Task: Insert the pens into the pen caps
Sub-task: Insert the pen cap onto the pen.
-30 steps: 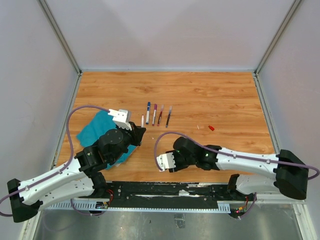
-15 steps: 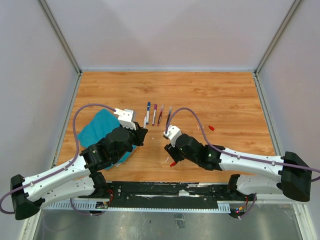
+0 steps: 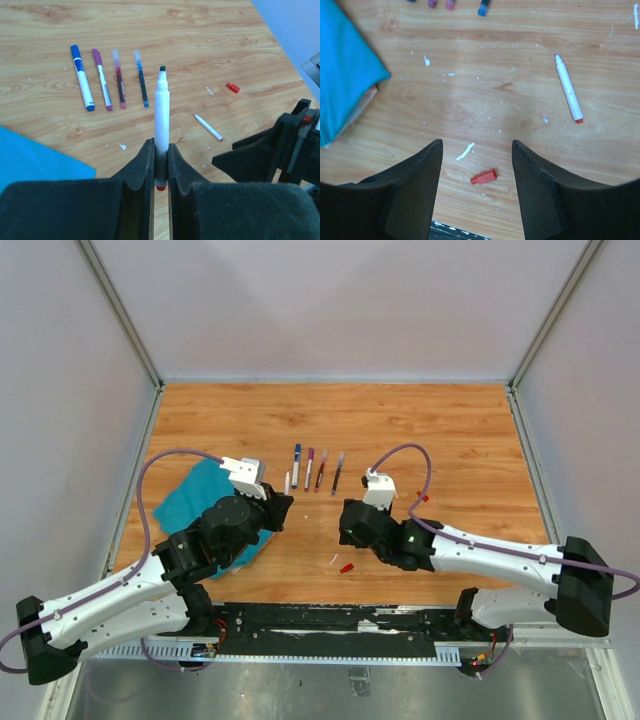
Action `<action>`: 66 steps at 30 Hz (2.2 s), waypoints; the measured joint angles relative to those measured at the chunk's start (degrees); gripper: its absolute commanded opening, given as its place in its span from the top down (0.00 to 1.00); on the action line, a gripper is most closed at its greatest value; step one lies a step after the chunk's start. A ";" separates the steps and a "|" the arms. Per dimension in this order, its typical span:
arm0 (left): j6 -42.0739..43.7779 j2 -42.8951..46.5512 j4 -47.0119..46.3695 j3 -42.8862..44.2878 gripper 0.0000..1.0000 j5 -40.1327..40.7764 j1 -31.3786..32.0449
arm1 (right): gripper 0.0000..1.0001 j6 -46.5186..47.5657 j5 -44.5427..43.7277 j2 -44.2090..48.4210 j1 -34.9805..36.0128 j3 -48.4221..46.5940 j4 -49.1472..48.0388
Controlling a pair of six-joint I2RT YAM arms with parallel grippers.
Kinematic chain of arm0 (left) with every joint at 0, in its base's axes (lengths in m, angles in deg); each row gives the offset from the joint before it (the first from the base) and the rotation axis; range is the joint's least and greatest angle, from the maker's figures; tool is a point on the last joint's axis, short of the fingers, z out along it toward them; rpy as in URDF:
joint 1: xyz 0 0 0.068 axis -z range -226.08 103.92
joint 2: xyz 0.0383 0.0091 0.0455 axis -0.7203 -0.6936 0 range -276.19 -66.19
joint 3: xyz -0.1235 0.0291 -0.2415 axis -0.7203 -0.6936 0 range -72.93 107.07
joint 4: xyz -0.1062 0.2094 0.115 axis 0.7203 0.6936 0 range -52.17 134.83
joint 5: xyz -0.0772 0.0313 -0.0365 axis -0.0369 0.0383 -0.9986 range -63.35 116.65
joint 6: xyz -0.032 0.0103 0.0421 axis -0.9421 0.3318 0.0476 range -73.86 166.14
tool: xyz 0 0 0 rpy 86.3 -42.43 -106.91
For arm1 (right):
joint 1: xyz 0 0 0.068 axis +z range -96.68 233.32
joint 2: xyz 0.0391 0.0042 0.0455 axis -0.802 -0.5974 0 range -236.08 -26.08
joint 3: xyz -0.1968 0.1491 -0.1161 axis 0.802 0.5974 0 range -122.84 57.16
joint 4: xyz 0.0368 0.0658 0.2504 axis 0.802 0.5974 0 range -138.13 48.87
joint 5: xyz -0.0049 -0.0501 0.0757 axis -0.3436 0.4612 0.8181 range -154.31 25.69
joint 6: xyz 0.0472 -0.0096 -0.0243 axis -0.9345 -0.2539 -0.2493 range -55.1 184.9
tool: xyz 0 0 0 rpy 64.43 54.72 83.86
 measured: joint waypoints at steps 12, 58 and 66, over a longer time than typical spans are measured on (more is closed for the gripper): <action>-0.09 1.11 0.04 0.00 1.00 -1.09 -0.02 | 0.39 -11.04 -2.49 -13.18 0.00 -14.36 13.84; 0.04 5.44 1.55 -1.09 0.99 -6.80 -0.04 | 0.44 -35.06 10.56 -23.26 -0.83 -17.81 28.50; 1.36 5.97 3.45 -1.11 0.99 -8.24 -0.04 | 0.49 -39.45 13.64 -28.06 -0.81 -17.81 28.81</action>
